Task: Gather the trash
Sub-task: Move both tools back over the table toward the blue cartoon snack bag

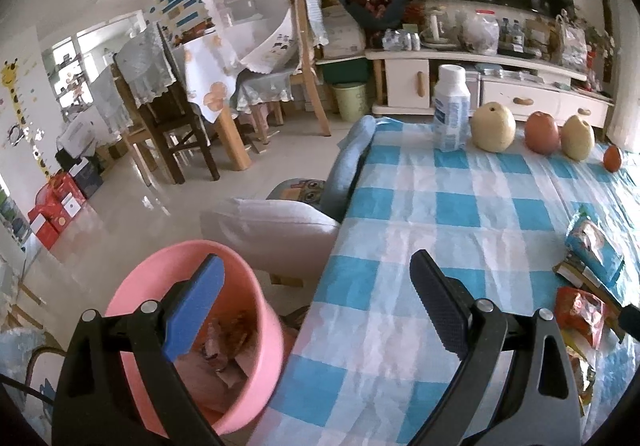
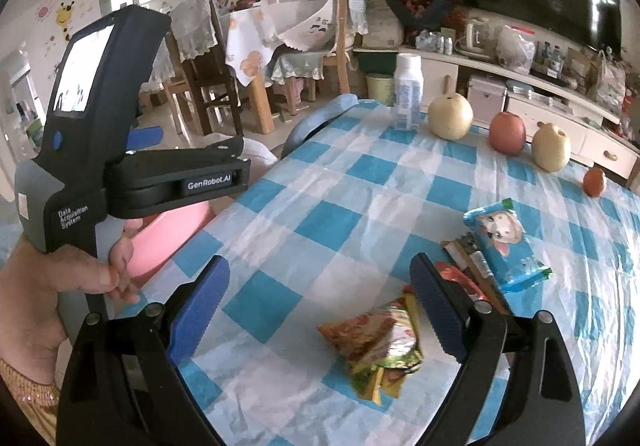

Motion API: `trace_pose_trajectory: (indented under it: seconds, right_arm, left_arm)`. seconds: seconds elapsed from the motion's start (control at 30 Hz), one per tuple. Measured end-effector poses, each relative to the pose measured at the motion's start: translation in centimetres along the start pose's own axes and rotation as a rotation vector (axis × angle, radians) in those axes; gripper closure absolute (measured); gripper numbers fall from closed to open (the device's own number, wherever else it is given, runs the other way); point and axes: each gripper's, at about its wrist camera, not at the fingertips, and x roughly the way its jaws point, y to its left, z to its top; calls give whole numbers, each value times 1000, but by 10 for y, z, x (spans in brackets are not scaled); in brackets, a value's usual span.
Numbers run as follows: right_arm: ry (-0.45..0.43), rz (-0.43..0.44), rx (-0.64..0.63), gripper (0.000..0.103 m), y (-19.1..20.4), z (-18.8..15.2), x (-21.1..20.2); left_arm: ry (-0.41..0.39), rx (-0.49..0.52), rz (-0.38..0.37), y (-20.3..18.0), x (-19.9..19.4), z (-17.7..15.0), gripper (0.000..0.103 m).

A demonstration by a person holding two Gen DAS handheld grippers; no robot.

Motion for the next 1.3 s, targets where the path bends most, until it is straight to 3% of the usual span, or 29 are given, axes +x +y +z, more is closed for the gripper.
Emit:
trace_pose_trajectory:
  seconds: [1.0, 1.3]
  right_arm:
    - [7, -66, 112, 12, -93, -11, -23]
    - [33, -95, 177, 12, -141, -13, -31]
  left_arm:
    - [-7, 196, -119, -92, -7, -3, 9]
    - [14, 256, -246, -119, -12, -9, 9]
